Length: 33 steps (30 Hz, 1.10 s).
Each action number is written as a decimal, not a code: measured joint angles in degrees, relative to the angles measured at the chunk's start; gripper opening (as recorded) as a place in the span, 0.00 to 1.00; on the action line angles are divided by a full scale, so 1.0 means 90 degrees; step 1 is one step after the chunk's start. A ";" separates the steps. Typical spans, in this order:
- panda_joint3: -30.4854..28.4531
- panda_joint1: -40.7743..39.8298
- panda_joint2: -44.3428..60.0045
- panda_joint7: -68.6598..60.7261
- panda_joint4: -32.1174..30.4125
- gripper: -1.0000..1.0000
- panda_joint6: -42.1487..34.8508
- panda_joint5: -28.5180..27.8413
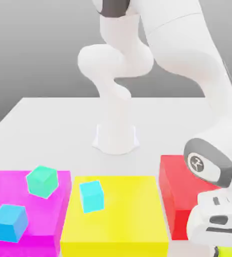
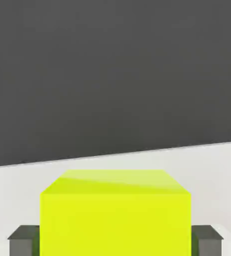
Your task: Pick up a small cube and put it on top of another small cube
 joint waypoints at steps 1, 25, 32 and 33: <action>0.0000 0.0000 0.0000 -0.0002 0.0000 0.00 0.0005 0.0003; -0.1525 -0.2985 -0.4469 -0.0692 -0.2660 0.00 -0.1726 0.1685; -0.2232 -0.3453 -0.5250 -0.0992 -0.3527 0.00 -0.1396 0.2339; -0.2243 -0.3461 -0.5077 -0.1000 -0.3603 0.00 -0.1143 0.2353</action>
